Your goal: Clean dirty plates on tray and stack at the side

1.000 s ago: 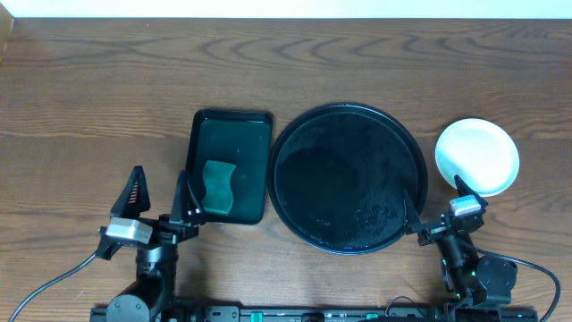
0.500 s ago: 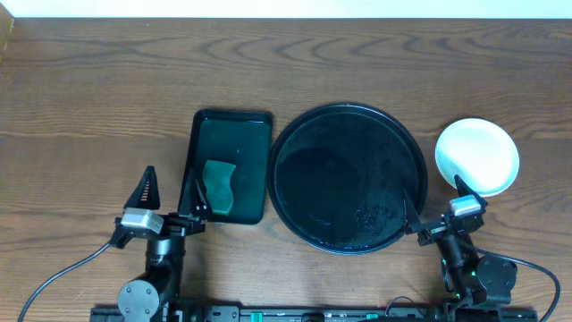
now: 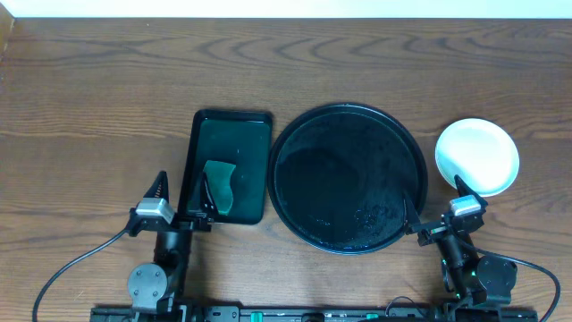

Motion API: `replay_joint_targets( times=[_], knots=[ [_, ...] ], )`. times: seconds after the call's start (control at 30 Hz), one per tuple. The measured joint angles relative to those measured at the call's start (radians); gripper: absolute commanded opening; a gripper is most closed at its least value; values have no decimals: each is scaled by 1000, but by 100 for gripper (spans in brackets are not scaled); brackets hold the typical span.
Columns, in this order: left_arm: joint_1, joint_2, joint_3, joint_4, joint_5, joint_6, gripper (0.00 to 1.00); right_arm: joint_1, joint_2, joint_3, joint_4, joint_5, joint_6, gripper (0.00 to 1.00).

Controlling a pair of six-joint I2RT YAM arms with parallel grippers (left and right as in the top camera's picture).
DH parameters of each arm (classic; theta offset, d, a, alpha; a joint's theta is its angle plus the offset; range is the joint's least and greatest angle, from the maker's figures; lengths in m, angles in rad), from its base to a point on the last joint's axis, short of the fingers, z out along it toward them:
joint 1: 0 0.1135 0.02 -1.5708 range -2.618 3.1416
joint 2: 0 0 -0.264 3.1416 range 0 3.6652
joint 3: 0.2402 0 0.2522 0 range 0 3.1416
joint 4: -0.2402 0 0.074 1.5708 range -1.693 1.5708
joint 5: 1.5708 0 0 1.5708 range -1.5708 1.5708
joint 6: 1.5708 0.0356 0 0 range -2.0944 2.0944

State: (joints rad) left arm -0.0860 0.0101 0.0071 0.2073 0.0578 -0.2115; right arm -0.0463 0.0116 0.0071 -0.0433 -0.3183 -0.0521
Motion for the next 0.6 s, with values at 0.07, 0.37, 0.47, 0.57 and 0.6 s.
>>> replay_joint_targets(
  times=[0.07,0.37,0.47,0.57,0.6],
  knots=[
    [0,0,0,-63,0,0,79,0,0,0,0,0,0,99],
    [0,1,4,-227,2,11,79,0,0,0,0,0,0,99],
    [0,1,4,-227,-2,36,79,0,0,0,0,0,0,99],
    [0,1,5,-227,-4,56,79,0,0,0,0,0,0,99],
    [0,1,5,-227,-4,58,79,0,0,0,0,0,0,99]
  ],
)
